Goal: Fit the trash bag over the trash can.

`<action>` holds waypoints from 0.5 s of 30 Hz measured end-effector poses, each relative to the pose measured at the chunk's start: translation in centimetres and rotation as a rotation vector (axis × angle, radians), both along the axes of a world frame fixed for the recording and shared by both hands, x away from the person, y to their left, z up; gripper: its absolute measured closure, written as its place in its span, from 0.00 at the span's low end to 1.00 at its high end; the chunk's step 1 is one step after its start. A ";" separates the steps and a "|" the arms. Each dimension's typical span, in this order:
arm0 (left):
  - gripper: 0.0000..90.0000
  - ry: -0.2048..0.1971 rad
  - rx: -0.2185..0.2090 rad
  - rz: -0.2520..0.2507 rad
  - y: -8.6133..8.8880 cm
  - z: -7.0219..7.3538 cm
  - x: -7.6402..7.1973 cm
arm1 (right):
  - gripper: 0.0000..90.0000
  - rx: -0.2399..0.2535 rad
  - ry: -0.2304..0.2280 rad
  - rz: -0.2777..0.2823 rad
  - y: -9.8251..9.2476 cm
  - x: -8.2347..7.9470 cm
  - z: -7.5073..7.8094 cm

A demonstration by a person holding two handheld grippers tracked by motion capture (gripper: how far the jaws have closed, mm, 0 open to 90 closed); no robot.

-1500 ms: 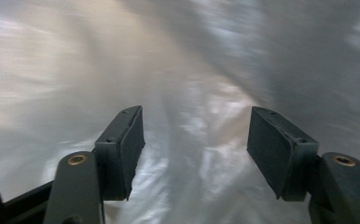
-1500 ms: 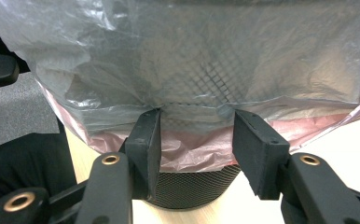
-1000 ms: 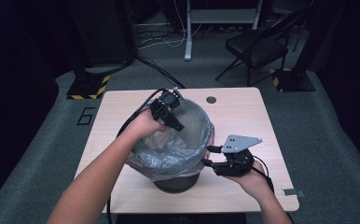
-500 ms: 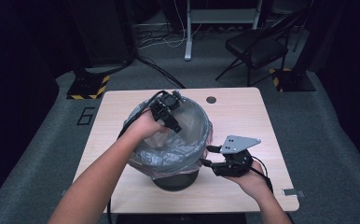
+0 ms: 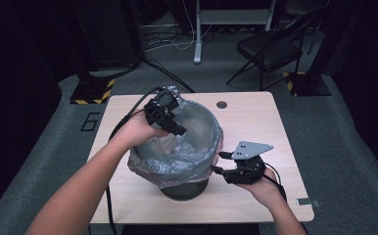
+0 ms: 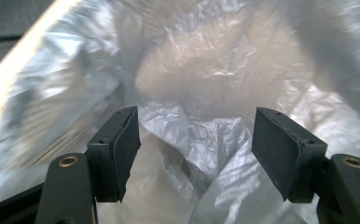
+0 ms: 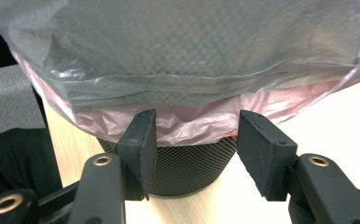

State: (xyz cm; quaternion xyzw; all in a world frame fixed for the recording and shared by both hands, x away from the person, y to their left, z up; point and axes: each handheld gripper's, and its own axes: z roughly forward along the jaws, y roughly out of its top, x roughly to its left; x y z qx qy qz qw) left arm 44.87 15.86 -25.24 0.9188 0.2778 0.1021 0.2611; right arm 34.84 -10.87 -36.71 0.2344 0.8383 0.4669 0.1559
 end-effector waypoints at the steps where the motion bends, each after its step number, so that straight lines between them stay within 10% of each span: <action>1: 0.35 -0.008 -0.014 0.003 0.6 0.4 -0.3 | 0.51 0.003 -0.004 -0.001 -0.1 0.1 0.0; 15: 0.35 -0.124 -0.158 0.137 11.6 3.2 -4.4 | 0.47 0.026 -0.005 -0.061 -1.7 0.5 0.2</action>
